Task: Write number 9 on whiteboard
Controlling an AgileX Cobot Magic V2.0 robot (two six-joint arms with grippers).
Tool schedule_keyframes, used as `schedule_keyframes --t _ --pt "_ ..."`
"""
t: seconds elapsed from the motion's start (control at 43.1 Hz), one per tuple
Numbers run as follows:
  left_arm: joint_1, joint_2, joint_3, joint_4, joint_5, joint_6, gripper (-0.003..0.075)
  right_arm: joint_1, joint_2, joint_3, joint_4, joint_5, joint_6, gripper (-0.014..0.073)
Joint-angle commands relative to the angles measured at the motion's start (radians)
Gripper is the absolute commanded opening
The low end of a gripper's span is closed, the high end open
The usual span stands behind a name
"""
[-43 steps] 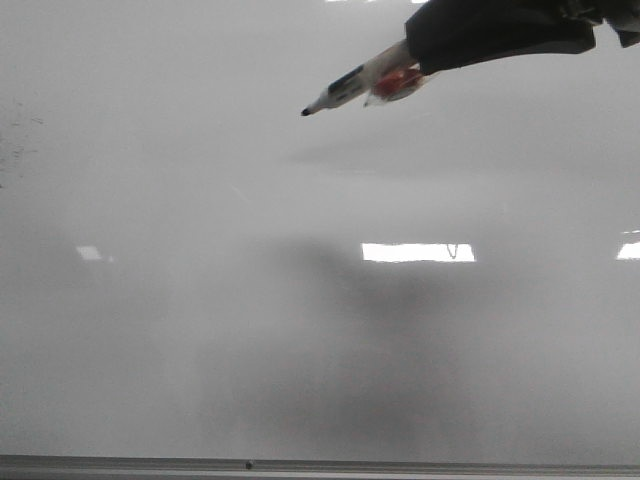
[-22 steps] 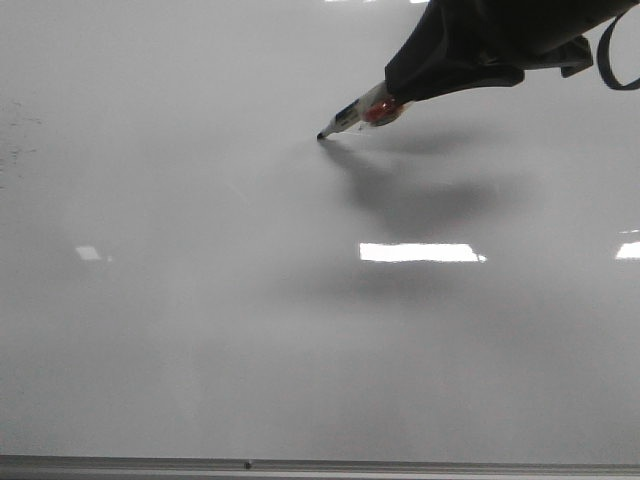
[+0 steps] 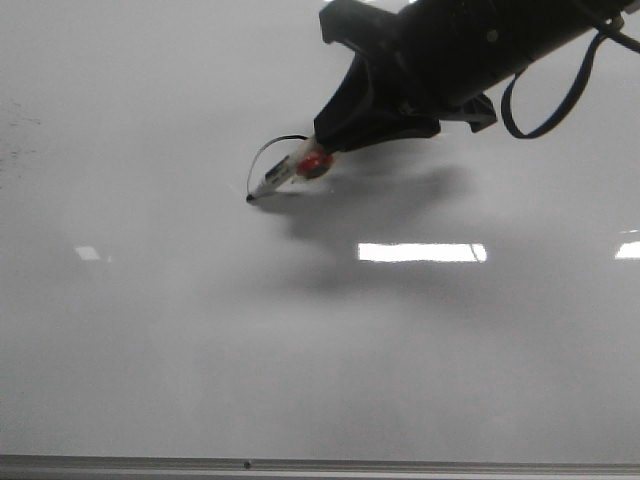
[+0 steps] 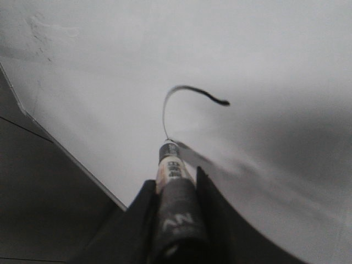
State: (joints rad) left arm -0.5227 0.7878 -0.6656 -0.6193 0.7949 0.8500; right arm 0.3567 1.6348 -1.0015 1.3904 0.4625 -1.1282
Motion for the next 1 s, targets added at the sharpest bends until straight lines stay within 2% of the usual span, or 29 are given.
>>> schedule_keyframes --t 0.0,0.232,0.975 --pt "0.002 -0.006 -0.026 -0.043 -0.049 -0.011 -0.0019 -0.028 -0.064 0.018 0.012 -0.088 -0.013 -0.0060" --pt "0.002 -0.006 -0.026 -0.043 -0.049 -0.011 -0.0019 -0.088 -0.130 -0.013 0.011 -0.094 -0.014 -0.0060" --pt "0.002 0.000 -0.026 -0.043 -0.043 -0.011 -0.0019 -0.089 -0.133 -0.101 0.012 -0.115 -0.014 -0.0060"
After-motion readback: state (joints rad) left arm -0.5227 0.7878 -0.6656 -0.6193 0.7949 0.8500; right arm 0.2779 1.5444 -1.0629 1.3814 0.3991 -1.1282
